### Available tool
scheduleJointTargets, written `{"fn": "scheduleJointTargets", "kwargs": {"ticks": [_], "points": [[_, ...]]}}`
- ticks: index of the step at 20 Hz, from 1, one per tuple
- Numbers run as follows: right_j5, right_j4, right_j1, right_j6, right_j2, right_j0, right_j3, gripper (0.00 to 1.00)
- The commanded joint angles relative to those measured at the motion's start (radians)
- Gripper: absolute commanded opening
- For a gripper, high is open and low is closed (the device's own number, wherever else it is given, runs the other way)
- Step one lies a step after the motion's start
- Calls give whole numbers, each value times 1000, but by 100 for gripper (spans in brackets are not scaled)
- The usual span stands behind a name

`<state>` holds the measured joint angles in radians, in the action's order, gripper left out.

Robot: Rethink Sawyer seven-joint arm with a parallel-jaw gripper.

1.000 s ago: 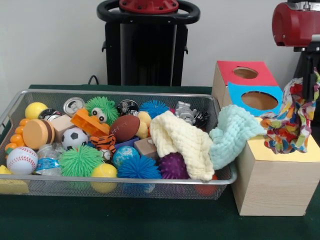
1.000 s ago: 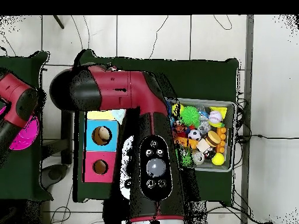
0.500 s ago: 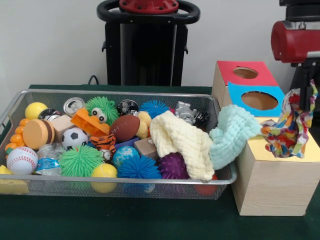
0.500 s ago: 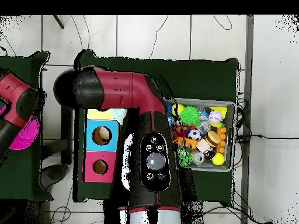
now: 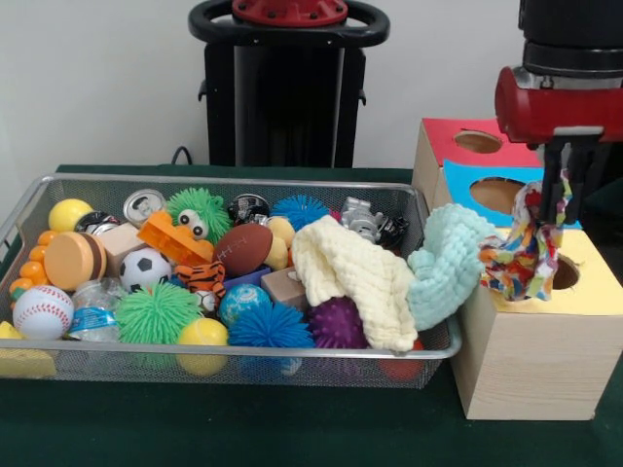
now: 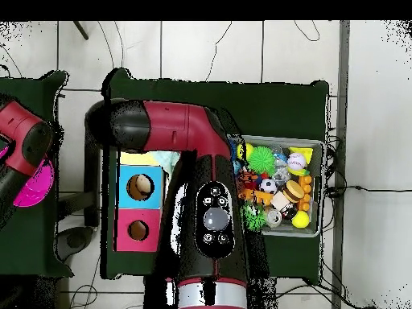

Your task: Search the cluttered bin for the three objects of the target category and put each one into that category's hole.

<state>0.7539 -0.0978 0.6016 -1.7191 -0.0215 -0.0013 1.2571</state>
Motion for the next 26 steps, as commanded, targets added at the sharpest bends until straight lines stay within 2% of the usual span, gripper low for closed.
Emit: {"fn": "scheduleJointTargets", "kwargs": {"ticks": [1,5,8,13,16,20,26], "points": [[130,-50,-52,-302,-17,15,36,0],[108,-76,-51,-310,-17,27,54,0],[110,-93,-57,-321,-19,36,40,0],[156,-114,-56,-355,-39,67,16,0],[162,-121,-30,-343,-44,71,51,0],[150,-122,32,-308,-45,67,139,0],[116,-123,57,-292,-47,68,198,0]]}}
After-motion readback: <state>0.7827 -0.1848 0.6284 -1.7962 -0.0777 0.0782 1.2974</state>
